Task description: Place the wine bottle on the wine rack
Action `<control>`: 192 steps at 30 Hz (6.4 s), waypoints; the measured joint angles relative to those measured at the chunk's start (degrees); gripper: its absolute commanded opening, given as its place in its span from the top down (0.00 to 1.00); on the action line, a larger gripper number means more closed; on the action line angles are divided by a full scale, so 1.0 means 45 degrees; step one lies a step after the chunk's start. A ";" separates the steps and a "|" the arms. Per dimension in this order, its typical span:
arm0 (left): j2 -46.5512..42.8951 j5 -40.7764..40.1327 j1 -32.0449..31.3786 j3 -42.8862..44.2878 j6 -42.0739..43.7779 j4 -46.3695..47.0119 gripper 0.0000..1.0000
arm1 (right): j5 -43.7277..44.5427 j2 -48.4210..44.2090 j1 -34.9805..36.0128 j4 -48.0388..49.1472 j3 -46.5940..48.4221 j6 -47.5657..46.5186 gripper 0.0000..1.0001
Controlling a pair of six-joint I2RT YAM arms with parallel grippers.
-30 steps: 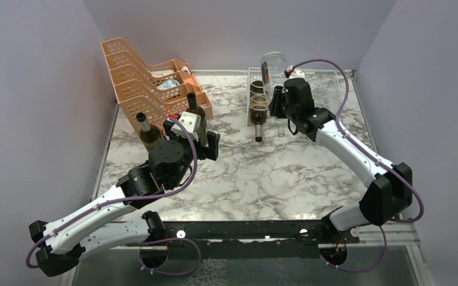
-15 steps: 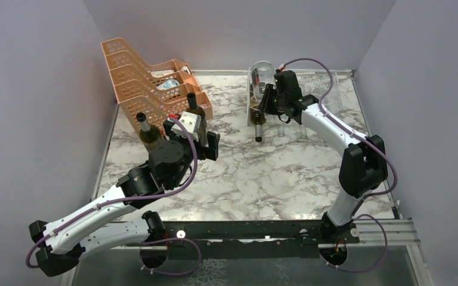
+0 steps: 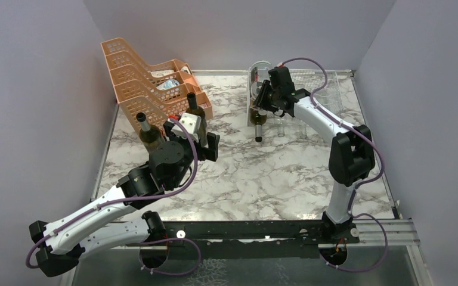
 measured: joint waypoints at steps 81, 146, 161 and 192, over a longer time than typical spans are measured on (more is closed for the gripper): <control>-0.2399 -0.0602 0.0000 0.2181 0.0549 0.0107 0.01 | 0.1064 0.1865 0.6363 0.2749 0.4590 -0.7601 0.99; 0.3507 1.1948 0.0607 -0.6067 0.1535 1.2526 0.84 | -0.1394 -1.0710 0.6373 -0.2327 -0.2341 -0.5051 0.99; 0.3317 1.2123 0.0641 -0.6013 0.6144 1.1298 1.00 | -0.1549 -1.1001 0.6377 -0.3201 -0.2210 -0.4935 0.35; 0.4731 0.9598 0.0534 -0.3453 2.0011 0.7864 1.00 | -0.0714 -1.0375 0.6377 -0.8364 -0.3832 -0.5144 0.41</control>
